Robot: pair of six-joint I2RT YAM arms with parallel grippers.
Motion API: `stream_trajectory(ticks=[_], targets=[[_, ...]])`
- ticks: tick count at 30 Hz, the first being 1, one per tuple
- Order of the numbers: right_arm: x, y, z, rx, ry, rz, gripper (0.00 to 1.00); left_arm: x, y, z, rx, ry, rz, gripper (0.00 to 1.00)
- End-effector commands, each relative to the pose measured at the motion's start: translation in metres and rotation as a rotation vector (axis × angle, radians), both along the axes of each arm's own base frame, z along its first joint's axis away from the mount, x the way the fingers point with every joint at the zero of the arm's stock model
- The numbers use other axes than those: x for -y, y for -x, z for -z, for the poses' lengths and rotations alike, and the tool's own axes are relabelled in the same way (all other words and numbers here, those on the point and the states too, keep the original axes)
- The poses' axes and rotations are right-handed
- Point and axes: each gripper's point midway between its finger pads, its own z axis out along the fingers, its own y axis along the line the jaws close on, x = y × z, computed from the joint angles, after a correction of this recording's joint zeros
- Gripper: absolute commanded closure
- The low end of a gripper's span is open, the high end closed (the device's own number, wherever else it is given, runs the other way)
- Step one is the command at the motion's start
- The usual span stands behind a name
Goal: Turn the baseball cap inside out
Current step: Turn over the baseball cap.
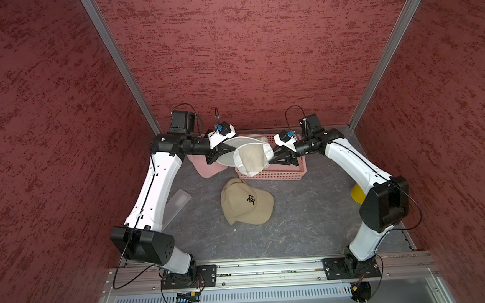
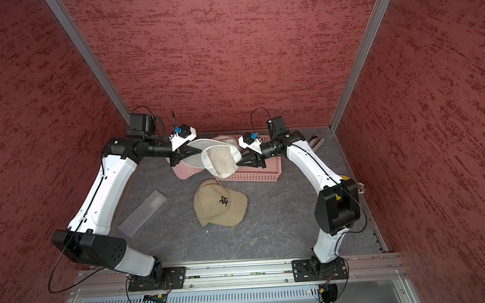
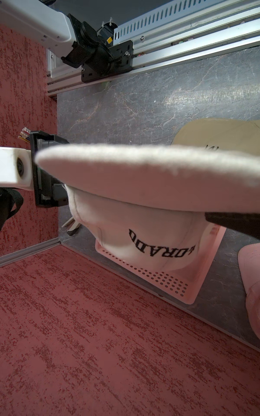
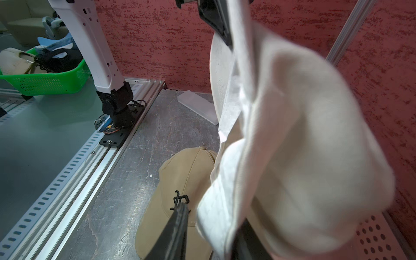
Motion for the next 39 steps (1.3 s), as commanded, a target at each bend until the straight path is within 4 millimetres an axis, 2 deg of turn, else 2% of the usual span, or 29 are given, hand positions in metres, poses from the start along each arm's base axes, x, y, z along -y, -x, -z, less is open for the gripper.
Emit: stream_trajectory(ticks=[1, 3, 6, 9, 13, 17, 21, 23, 25, 27, 30, 32, 34, 36, 39], targets=[[-0.006, -0.005, -0.001, -0.045, -0.017, 0.016, 0.81, -0.001, -0.001, -0.013, 0.049, 0.025, -0.017, 1.00], [-0.008, -0.019, -0.003, -0.053, -0.027, 0.076, 0.88, -0.001, -0.005, -0.018, 0.072, 0.036, -0.037, 1.00], [-0.018, -0.048, -0.019, -0.090, -0.094, 0.201, 0.99, 0.000, -0.013, -0.026, 0.121, 0.072, -0.088, 1.00], [-0.019, -0.089, -0.035, -0.112, -0.144, 0.423, 1.00, 0.002, -0.019, -0.032, 0.157, 0.082, -0.141, 1.00], [0.004, -0.149, -0.050, -0.162, -0.236, 0.795, 1.00, -0.001, -0.032, -0.034, 0.189, 0.055, -0.265, 1.00], [0.040, -0.186, -0.053, -0.155, -0.348, 1.202, 1.00, 0.002, -0.049, -0.042, 0.179, 0.115, -0.401, 1.00], [0.074, -0.198, -0.046, -0.124, -0.392, 1.573, 1.00, 0.012, -0.053, -0.045, 0.199, 0.141, -0.497, 1.00], [0.083, -0.200, -0.039, -0.153, -0.399, 1.693, 1.00, 0.016, -0.051, -0.050, 0.194, 0.177, -0.526, 1.00], [0.080, -0.201, -0.036, -0.134, -0.374, 1.747, 1.00, 0.014, -0.052, -0.058, 0.195, 0.224, -0.572, 1.00], [0.067, -0.199, -0.035, -0.066, -0.332, 1.764, 1.00, 0.010, -0.055, -0.064, 0.199, 0.253, -0.624, 1.00], [0.024, -0.193, -0.035, 0.057, -0.276, 1.634, 1.00, 0.011, -0.059, -0.071, 0.188, 0.287, -0.652, 1.00], [-0.002, -0.186, -0.035, 0.111, -0.281, 1.472, 1.00, 0.019, -0.055, -0.073, 0.143, 0.313, -0.617, 1.00], [-0.009, -0.180, -0.031, 0.120, -0.293, 1.402, 1.00, 0.028, -0.050, -0.077, 0.103, 0.347, -0.581, 1.00], [-0.007, -0.180, -0.030, 0.126, -0.261, 1.402, 1.00, 0.033, -0.045, -0.079, 0.089, 0.358, -0.562, 1.00], [0.023, -0.198, -0.022, 0.133, -0.129, 1.581, 1.00, 0.031, -0.036, -0.082, 0.078, 0.371, -0.565, 1.00]])
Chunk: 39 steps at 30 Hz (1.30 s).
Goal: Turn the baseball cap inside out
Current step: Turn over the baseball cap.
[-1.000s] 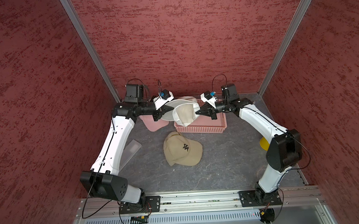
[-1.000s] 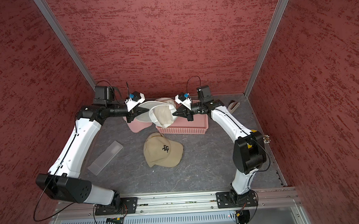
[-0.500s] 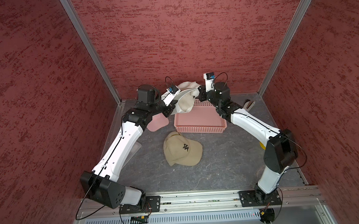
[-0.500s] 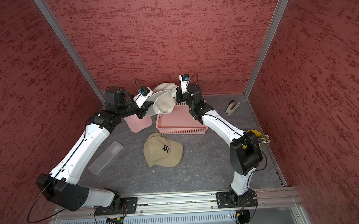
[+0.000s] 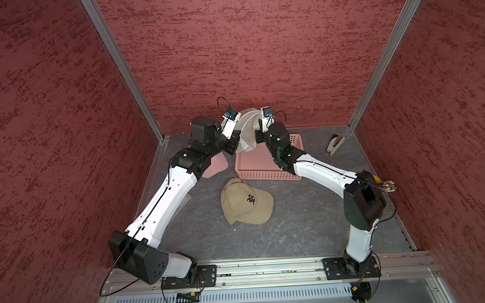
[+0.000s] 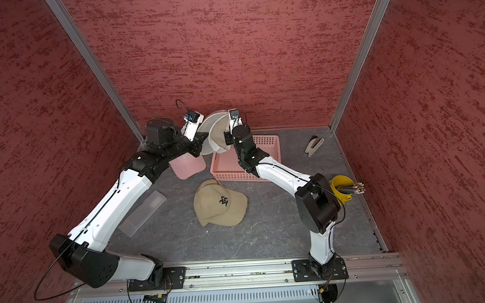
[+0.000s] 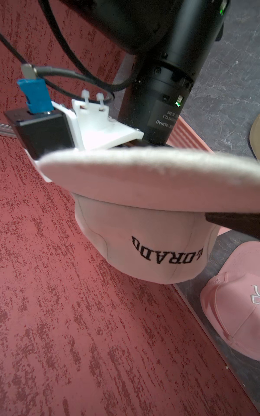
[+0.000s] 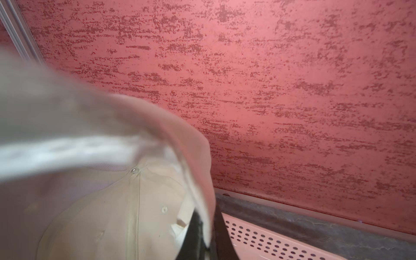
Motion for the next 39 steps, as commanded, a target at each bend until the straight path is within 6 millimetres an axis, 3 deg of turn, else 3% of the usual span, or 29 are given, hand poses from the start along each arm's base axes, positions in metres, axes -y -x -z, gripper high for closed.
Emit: stream_trajectory(ticks=[1, 8, 14, 16, 19, 22, 25, 27, 30, 39], targets=[[0.036, -0.019, 0.009, -0.070, 0.114, 0.163, 1.00, 0.003, 0.024, -0.065, 0.132, 0.131, 0.038, 1.00], [0.081, -0.021, -0.007, -0.021, 0.307, 0.413, 1.00, -0.011, 0.027, -0.062, 0.138, 0.097, -0.046, 1.00], [0.090, -0.016, -0.021, 0.026, 0.483, 0.504, 1.00, -0.005, 0.025, -0.060, 0.135, 0.040, -0.064, 1.00], [0.090, -0.016, -0.018, 0.020, 0.520, 0.517, 0.94, -0.004, 0.027, -0.065, 0.147, 0.067, -0.056, 1.00], [0.079, -0.016, -0.003, -0.018, 0.510, 0.440, 0.79, 0.002, 0.031, -0.070, 0.149, 0.111, -0.023, 1.00], [0.053, -0.014, 0.022, -0.135, 0.408, 0.187, 0.60, 0.005, 0.031, -0.073, 0.144, 0.130, -0.006, 1.00], [0.034, -0.003, 0.024, -0.175, 0.292, 0.007, 0.56, 0.009, 0.033, -0.073, 0.126, 0.153, 0.030, 1.00], [0.032, 0.003, 0.018, -0.168, 0.252, -0.041, 0.54, 0.008, 0.033, -0.071, 0.117, 0.156, 0.033, 1.00], [0.032, 0.011, 0.013, -0.197, 0.196, -0.128, 0.39, 0.001, 0.031, -0.069, 0.104, 0.163, 0.025, 1.00], [0.060, 0.028, -0.006, -0.268, 0.044, -0.234, 0.26, -0.018, 0.024, -0.064, 0.088, 0.148, -0.020, 1.00]])
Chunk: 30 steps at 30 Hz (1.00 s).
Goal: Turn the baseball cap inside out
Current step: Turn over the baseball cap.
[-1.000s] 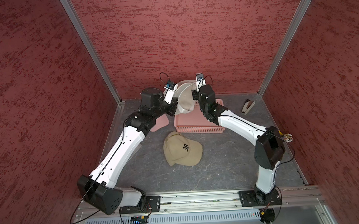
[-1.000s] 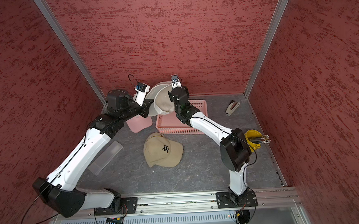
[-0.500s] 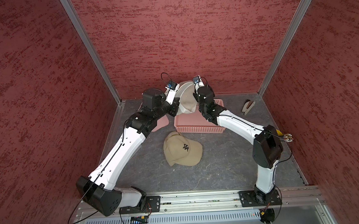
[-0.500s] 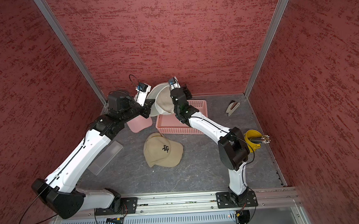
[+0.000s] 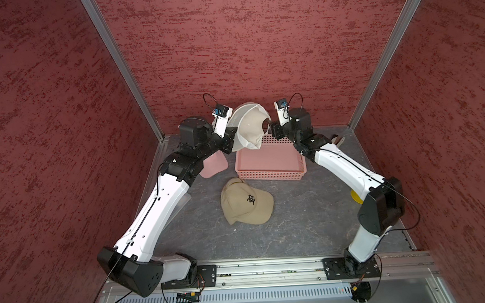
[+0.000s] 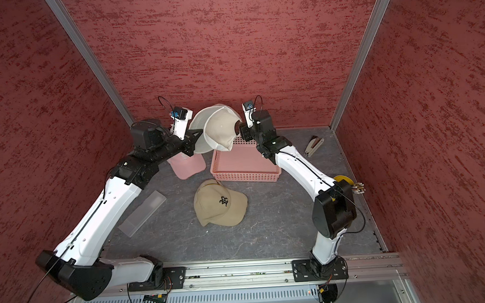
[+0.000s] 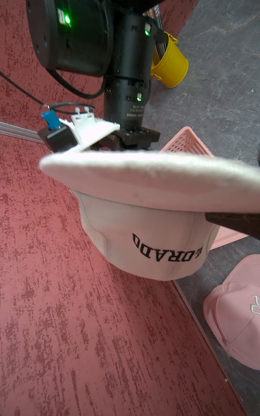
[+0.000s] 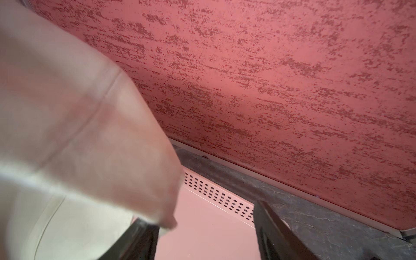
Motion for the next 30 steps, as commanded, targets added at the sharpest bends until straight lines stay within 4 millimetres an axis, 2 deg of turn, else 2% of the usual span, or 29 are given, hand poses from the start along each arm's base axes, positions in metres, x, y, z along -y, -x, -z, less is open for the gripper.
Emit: stream_trajectory(ticks=[1, 4, 8, 11, 14, 18, 24, 27, 30], targets=[[0.002, 0.019, 0.002, -0.085, -0.077, -0.084, 0.25, -0.003, 0.003, -0.024, 0.061, 0.027, 0.007, 1.00], [0.004, 0.027, -0.003, -0.101, -0.109, -0.136, 0.25, -0.006, 0.001, -0.023, 0.055, 0.036, 0.002, 1.00], [0.001, 0.031, 0.000, -0.118, -0.127, -0.184, 0.24, -0.007, 0.001, -0.027, 0.058, 0.054, 0.009, 1.00], [-0.009, 0.033, 0.008, -0.137, -0.152, -0.237, 0.22, -0.006, 0.001, -0.031, 0.064, 0.074, 0.010, 1.00], [-0.010, 0.032, 0.020, -0.144, -0.177, -0.235, 0.22, -0.010, -0.003, -0.035, 0.070, 0.102, -0.007, 1.00], [-0.013, 0.034, 0.034, -0.142, -0.211, -0.276, 0.20, -0.028, -0.008, -0.046, 0.066, 0.191, -0.027, 1.00], [-0.023, 0.027, 0.039, -0.183, -0.336, -0.335, 0.21, -0.076, -0.031, -0.060, 0.052, 0.378, -0.119, 1.00], [-0.039, 0.021, 0.033, -0.204, -0.499, -0.388, 0.26, -0.090, -0.042, -0.061, 0.033, 0.499, -0.171, 1.00], [-0.052, 0.010, 0.034, -0.253, -0.681, -0.371, 0.30, -0.091, -0.050, -0.055, 0.024, 0.581, -0.204, 1.00]])
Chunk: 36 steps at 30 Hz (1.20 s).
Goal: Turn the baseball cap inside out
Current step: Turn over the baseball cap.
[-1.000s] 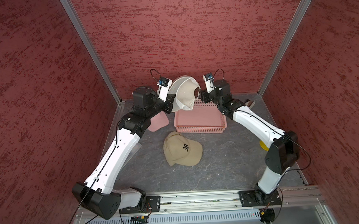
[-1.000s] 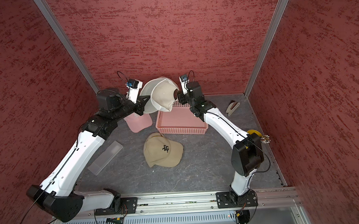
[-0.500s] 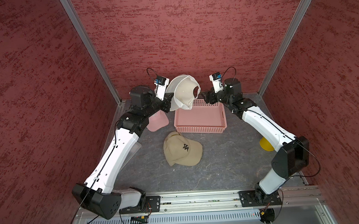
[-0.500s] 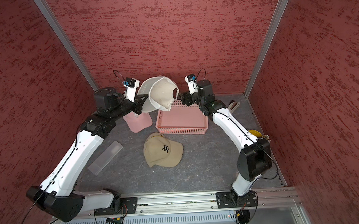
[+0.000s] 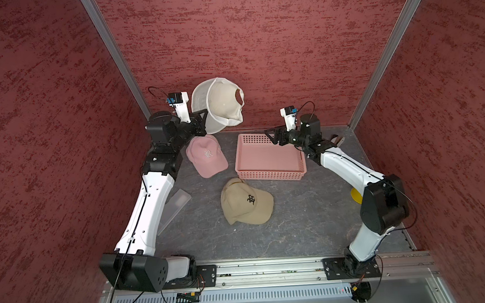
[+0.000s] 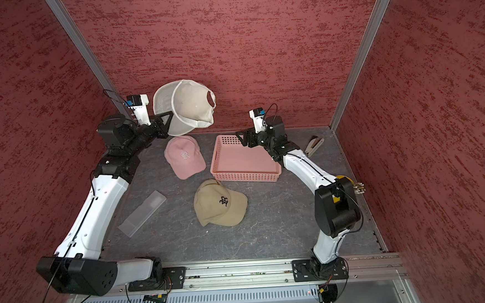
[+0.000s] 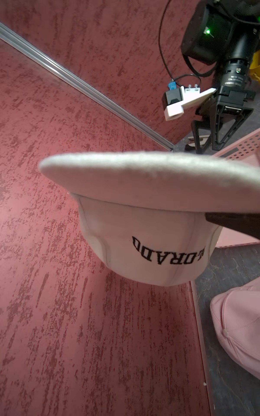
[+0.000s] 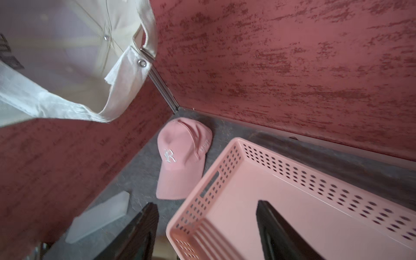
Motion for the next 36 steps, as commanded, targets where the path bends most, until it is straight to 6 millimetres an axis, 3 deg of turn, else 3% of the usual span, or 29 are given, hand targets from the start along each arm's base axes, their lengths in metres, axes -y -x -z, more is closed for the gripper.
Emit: stream_trajectory(ticks=[1, 4, 8, 14, 29, 36], targets=[[-0.020, -0.007, -0.007, -0.089, -0.257, -0.014, 0.30, 0.005, -0.006, -0.012, 0.037, 0.150, -0.015, 1.00], [-0.027, -0.011, -0.005, -0.169, -0.436, 0.027, 0.30, 0.014, -0.008, -0.005, 0.039, 0.136, -0.021, 1.00], [-0.035, -0.006, -0.010, -0.172, -0.532, 0.073, 0.29, 0.026, -0.007, 0.002, 0.057, 0.076, -0.029, 1.00], [-0.058, 0.000, -0.023, -0.182, -0.653, -0.033, 0.29, 0.035, -0.002, 0.007, 0.067, 0.080, -0.011, 1.00], [-0.078, -0.004, -0.040, -0.169, -0.710, -0.135, 0.37, 0.036, 0.009, 0.005, 0.078, 0.145, 0.041, 1.00], [-0.080, 0.000, -0.060, -0.129, -0.727, -0.169, 0.38, 0.041, 0.010, 0.011, 0.059, 0.143, 0.062, 1.00]])
